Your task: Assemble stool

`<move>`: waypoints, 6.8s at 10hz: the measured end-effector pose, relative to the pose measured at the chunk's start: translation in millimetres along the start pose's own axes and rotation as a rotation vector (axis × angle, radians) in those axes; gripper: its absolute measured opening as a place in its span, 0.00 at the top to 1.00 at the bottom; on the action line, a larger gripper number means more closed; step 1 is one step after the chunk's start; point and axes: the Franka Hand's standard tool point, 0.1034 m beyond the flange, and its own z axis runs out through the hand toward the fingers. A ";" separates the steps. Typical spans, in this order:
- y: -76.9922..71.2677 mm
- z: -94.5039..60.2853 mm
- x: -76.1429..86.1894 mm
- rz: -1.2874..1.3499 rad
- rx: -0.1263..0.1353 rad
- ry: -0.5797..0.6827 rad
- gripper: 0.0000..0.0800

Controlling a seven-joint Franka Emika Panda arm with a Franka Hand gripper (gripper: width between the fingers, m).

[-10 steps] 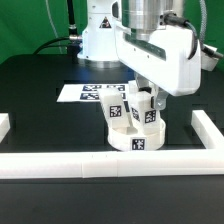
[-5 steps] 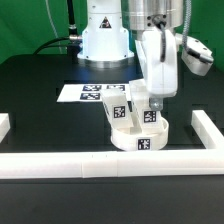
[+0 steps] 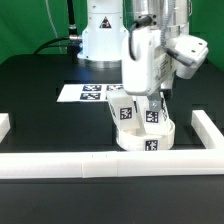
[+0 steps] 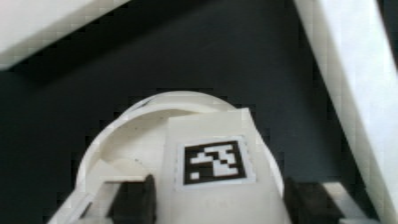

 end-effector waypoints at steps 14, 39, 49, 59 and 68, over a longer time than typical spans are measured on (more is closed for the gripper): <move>-1.8 -24.9 -22.2 -0.083 0.001 -0.127 0.19; -6.4 -21.2 -26.1 -2.052 -0.015 0.041 0.19; -4.8 -12.7 -14.4 -2.807 -0.052 0.052 0.19; 12.8 5.2 -8.7 -2.742 -0.073 0.046 0.58; 15.1 6.6 -9.6 -2.135 -0.018 0.083 0.58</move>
Offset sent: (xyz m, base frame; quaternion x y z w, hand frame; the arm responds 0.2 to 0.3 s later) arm -0.0011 0.0004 0.0010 -0.0205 0.0129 0.2613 0.9649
